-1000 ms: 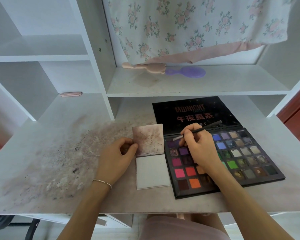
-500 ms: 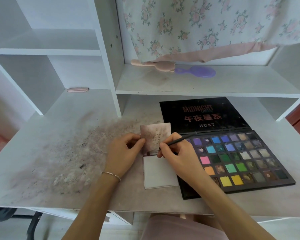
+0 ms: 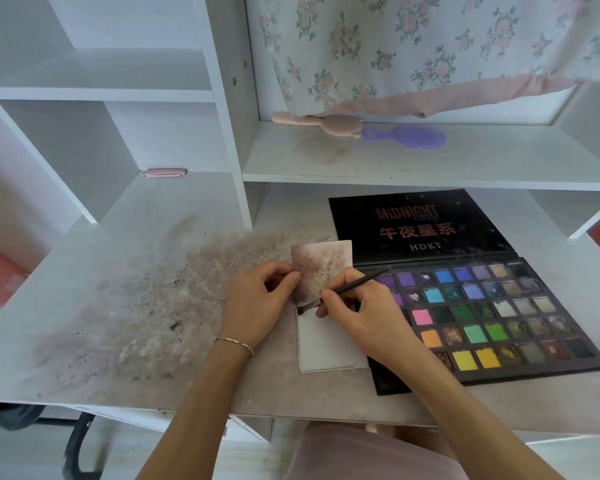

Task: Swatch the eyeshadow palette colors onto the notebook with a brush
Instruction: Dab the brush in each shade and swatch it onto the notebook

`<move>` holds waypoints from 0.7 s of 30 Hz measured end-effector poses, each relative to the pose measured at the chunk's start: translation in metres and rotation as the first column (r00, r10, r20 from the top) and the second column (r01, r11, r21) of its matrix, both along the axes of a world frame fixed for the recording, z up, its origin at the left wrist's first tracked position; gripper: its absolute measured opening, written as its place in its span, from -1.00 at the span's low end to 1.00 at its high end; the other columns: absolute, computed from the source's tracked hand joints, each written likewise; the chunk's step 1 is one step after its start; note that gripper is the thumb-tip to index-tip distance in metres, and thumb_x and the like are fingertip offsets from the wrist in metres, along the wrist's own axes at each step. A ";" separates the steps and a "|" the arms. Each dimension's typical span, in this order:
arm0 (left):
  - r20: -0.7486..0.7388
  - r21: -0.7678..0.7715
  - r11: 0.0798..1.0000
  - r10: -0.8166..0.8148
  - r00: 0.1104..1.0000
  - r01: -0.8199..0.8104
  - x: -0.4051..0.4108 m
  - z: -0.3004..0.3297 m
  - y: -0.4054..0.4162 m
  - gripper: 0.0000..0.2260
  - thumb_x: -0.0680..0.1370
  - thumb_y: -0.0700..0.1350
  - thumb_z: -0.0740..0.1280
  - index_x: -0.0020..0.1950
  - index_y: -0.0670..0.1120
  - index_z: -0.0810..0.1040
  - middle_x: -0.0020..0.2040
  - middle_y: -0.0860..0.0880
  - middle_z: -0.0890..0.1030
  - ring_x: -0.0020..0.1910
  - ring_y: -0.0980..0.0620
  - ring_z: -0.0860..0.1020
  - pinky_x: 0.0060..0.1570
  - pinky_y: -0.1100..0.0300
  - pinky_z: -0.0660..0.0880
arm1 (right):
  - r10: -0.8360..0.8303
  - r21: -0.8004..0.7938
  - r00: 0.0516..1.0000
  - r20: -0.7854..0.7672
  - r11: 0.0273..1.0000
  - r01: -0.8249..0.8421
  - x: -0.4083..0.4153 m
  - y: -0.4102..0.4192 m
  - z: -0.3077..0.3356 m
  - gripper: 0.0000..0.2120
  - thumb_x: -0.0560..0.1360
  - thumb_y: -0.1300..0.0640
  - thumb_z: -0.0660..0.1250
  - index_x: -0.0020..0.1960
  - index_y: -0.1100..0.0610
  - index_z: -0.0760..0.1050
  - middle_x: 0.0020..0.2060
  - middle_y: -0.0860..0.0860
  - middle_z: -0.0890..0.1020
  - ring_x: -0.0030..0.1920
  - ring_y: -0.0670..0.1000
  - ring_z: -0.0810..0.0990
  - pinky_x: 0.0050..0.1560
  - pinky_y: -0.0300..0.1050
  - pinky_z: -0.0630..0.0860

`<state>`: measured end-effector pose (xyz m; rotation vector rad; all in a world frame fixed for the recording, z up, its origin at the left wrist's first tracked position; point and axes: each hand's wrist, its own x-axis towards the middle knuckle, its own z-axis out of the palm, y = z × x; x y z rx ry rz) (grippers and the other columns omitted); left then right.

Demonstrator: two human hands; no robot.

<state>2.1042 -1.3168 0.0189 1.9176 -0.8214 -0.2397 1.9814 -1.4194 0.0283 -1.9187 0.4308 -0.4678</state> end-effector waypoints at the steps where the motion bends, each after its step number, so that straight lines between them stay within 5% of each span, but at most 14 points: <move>1: -0.006 -0.004 1.000 0.001 1.000 -0.001 0.000 0.000 0.000 -0.89 0.48 -0.15 0.36 -0.21 0.04 0.59 -0.27 0.17 0.60 -0.23 0.21 0.56 -0.19 0.37 0.46 | 0.003 -0.003 1.000 -0.006 1.000 -0.003 0.000 0.000 0.000 -0.90 0.49 0.18 0.29 -0.20 0.06 0.45 -0.37 -0.09 0.64 -0.30 -0.26 0.59 -0.31 -0.48 0.40; 21: -0.014 -0.012 1.000 0.000 1.000 0.000 0.000 -0.001 0.000 -0.85 0.48 -0.15 0.37 -0.22 0.10 0.56 -0.26 0.19 0.59 -0.21 0.22 0.56 -0.18 0.41 0.46 | 0.004 -0.007 1.000 -0.013 1.000 -0.004 0.000 0.001 0.003 -0.87 0.48 0.20 0.29 -0.22 0.05 0.45 -0.36 -0.06 0.64 -0.30 -0.24 0.59 -0.29 -0.48 0.40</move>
